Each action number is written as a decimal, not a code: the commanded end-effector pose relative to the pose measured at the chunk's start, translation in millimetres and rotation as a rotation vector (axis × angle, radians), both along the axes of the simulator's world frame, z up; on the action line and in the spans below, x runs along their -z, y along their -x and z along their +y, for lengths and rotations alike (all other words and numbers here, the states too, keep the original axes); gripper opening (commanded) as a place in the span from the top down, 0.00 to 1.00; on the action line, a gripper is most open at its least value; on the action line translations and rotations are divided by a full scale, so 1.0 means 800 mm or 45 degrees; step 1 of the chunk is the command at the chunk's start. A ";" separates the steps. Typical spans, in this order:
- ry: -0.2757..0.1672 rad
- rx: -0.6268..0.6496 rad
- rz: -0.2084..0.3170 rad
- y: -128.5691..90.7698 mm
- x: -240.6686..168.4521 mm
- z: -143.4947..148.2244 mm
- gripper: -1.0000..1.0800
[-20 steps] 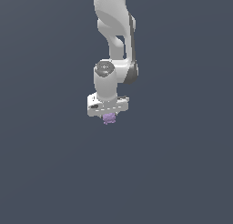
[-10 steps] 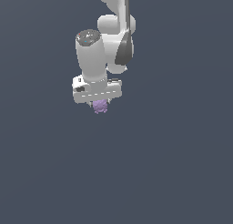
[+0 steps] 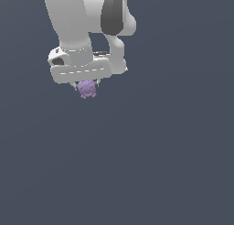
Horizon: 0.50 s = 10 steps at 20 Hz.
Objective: Pick up the object and move it to a goal position.
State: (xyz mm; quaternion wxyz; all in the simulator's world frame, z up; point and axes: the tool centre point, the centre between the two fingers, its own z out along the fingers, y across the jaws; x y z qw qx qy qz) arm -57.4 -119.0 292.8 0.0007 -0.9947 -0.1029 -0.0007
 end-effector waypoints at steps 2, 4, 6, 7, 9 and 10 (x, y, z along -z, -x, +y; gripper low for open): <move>0.000 0.000 0.001 0.001 -0.046 -0.017 1.00; 0.000 0.000 0.001 0.001 -0.071 -0.027 1.00; 0.000 0.000 0.001 0.000 -0.096 -0.037 1.00; 0.000 0.000 0.001 0.000 -0.109 -0.042 1.00; 0.000 0.000 0.001 0.000 -0.133 -0.051 1.00; 0.000 0.000 0.001 -0.001 -0.144 -0.056 1.00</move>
